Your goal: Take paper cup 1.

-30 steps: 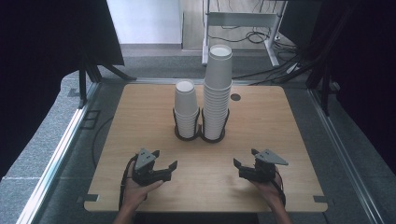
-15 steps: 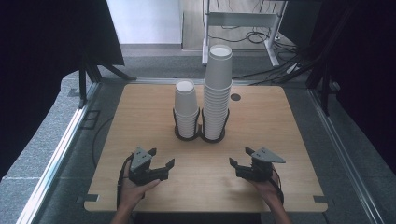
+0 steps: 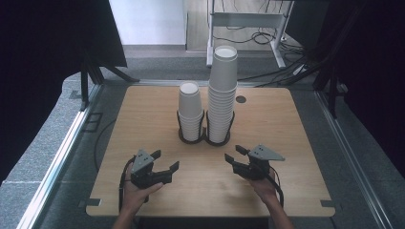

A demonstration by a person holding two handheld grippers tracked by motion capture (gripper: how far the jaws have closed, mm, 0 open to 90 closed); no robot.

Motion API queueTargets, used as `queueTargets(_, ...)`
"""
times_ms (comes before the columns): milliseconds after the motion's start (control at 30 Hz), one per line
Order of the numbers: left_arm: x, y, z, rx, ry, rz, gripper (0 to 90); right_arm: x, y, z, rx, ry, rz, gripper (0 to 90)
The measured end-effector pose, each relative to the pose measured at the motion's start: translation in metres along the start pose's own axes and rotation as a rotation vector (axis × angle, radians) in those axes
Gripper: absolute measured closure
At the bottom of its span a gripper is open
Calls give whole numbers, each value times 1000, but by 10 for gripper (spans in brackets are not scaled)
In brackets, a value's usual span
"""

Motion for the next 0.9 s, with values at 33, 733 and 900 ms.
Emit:
queueTargets(33,0,0,1,2,0,0,180,1,1,-1,3,-11,0,478)
queueTargets(733,-21,3,-6,-9,5,43,172,27,44,-14,-7,-25,-153,867)
queueTargets(900,-26,4,-9,-5,9,58,171,27,59,-20,-17,-37,-162,897)
Point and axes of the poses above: each handheld gripper's, and its own axes: y roughly forward along the jaws, z roughly out of its underside, x roughly to its left, the point moved 10 cm from there along y, roughly forward along the jaws, and after that the axes turned 15 degrees about -x, right-handed, at the moved point
